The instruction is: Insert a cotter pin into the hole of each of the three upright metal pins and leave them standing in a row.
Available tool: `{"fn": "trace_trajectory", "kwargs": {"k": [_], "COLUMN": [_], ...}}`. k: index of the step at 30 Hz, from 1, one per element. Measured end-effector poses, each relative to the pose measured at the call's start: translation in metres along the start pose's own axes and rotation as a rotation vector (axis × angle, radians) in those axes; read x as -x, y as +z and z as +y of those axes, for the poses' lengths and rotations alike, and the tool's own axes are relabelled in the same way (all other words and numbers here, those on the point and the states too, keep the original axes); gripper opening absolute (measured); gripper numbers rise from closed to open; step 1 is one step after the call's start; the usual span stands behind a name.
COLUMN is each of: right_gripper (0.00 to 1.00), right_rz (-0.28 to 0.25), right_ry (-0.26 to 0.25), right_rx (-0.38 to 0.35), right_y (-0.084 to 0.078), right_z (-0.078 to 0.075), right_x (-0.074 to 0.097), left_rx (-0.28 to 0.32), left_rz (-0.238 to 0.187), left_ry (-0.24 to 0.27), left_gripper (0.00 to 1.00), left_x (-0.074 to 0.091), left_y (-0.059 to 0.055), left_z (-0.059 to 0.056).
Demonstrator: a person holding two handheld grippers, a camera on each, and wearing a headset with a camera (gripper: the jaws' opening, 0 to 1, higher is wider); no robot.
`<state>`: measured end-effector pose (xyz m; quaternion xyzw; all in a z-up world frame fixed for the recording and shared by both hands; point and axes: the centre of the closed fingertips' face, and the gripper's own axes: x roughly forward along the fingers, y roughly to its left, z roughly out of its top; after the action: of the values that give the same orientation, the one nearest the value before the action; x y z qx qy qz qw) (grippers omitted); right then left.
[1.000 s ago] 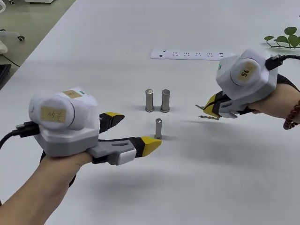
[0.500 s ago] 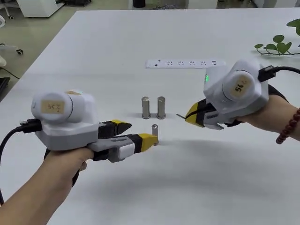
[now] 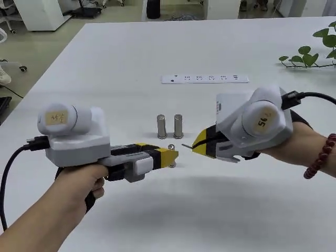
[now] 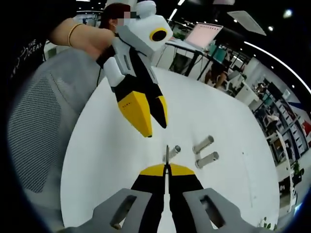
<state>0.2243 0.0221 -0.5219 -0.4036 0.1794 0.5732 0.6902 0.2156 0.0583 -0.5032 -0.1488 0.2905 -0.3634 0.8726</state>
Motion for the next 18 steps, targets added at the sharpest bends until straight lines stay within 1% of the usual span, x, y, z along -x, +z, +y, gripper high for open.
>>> {"fn": "trace_trajectory", "kwargs": {"k": [4, 10, 12, 18], "right_gripper": [0.0, 0.0, 0.0, 0.0], "right_rz": [-0.027, -0.036, -0.025, -0.032], "right_ry": [0.016, 0.018, 0.012, 0.02], "right_rx": [-0.008, 0.029, 0.065, 0.083], "right_y": [0.008, 0.016, 0.016, 0.022], "right_z": [0.007, 0.014, 0.015, 0.019], "right_x": [0.0, 0.001, 0.001, 0.0], "left_rx": [0.022, 0.057, 0.063, 0.086], "left_rz": [0.013, 0.02, 0.019, 0.018], "left_ry": [-0.014, -0.039, -0.049, -0.066], "left_gripper": [0.23, 0.18, 0.16, 0.12], "left_x": [-0.003, -0.006, -0.006, -0.008], "left_y": [-0.004, -0.009, -0.009, -0.01], "left_z": [-0.004, -0.01, -0.012, -0.016]}}
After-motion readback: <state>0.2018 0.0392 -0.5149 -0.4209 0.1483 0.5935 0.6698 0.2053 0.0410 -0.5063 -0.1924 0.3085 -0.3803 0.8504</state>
